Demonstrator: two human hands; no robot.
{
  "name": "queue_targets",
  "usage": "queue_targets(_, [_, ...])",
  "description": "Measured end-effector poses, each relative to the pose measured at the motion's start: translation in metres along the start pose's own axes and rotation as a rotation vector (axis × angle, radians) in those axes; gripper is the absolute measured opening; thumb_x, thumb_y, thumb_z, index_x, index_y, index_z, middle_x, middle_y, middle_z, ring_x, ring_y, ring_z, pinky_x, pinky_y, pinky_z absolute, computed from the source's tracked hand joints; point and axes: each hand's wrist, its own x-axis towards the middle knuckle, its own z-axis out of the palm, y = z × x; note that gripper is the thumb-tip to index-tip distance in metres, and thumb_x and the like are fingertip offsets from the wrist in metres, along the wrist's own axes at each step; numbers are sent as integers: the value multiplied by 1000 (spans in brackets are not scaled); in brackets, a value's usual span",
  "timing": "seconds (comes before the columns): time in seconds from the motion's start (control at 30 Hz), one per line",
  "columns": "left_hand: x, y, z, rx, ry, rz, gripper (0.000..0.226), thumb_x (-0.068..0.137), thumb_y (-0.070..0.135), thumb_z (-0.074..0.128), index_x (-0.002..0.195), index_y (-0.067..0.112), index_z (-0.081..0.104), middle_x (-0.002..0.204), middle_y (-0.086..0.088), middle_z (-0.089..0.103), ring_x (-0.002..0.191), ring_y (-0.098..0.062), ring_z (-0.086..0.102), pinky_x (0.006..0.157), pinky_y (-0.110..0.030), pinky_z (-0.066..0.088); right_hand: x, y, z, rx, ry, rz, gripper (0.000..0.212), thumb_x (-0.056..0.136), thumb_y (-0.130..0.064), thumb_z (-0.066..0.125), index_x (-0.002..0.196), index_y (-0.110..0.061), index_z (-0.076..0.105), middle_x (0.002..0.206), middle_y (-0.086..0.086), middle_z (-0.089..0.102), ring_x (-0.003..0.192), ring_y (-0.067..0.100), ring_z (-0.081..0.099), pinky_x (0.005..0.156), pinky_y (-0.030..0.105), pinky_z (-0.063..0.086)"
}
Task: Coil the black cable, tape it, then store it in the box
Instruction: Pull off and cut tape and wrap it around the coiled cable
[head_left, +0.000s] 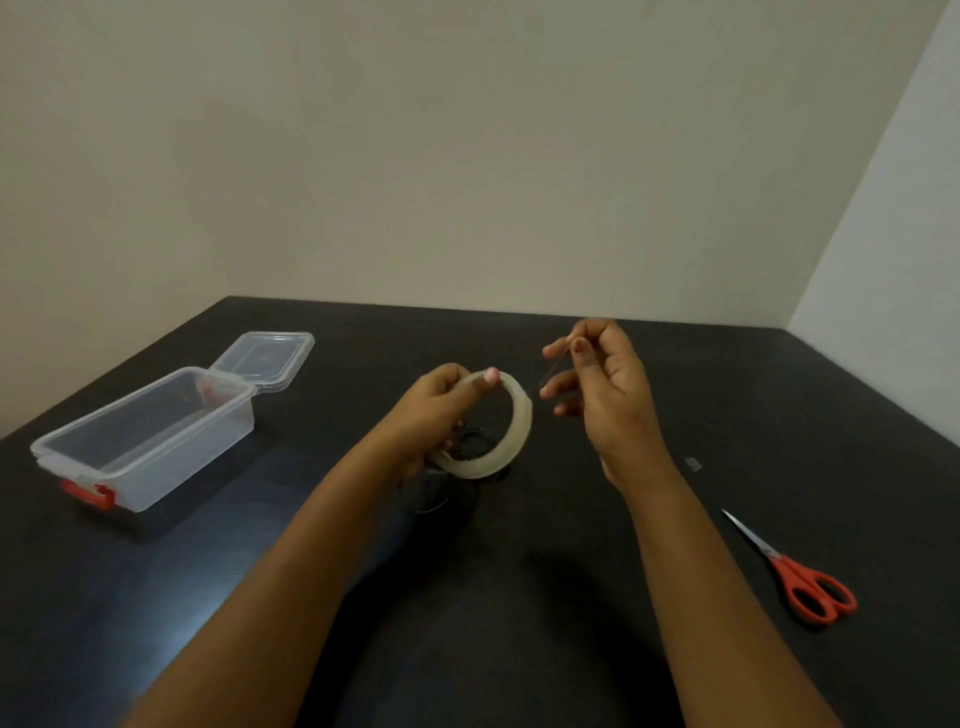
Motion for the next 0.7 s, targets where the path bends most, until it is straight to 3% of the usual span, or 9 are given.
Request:
queue_targets(0.13, [-9,7,24,92,-23,147,10,98,27,44,106,24,50,98,-4,55,74,-16,59,56,-20,52,-7,-18,-35,-170,-31,45,15,100,-17,42,92,-20,53,91,-2,68,64,9,62,55,19,52])
queue_targets(0.27, [-20,14,58,174,-196,203,19,99,19,40,112,30,48,108,-5,49,83,-19,59,58,-22,53,-31,-28,-81,-253,25,76,14,99,-16,45,91,-19,56,92,1,69,69,11,63,59,21,53])
queue_targets(0.37, [-20,13,82,432,-402,176,24,99,19,40,119,28,48,114,-7,49,94,-20,57,78,-32,53,-52,-24,-109,-281,-6,191,14,99,-18,46,90,-19,58,95,2,70,74,12,64,63,23,51])
queue_targets(0.47, [-11,14,100,729,-539,90,34,99,21,41,132,27,44,129,-9,44,108,-22,50,90,-31,42,-73,-8,-126,-371,-52,338,12,98,-19,49,90,-20,58,100,-1,68,87,15,64,70,27,52])
queue_targets(0.53, [-5,13,113,1054,-513,118,41,97,28,43,137,34,38,139,-9,34,124,-29,37,100,-40,34,-87,-1,-131,-399,-50,401,10,97,-19,51,90,-21,58,105,-1,66,90,16,63,74,30,54])
queue_targets(0.6, [-6,15,127,1241,-361,201,45,93,29,49,135,43,38,144,-6,27,131,-32,24,105,-50,28,-98,1,-133,-421,-40,410,5,95,-18,55,92,-20,59,106,-3,63,89,16,62,73,28,54])
queue_targets(0.7, [-18,23,149,1111,-206,386,49,89,17,53,131,40,43,143,-1,30,130,-26,28,102,-44,35,-107,3,-134,-492,1,379,5,93,-18,58,92,-22,60,99,-5,61,87,12,61,71,24,52])
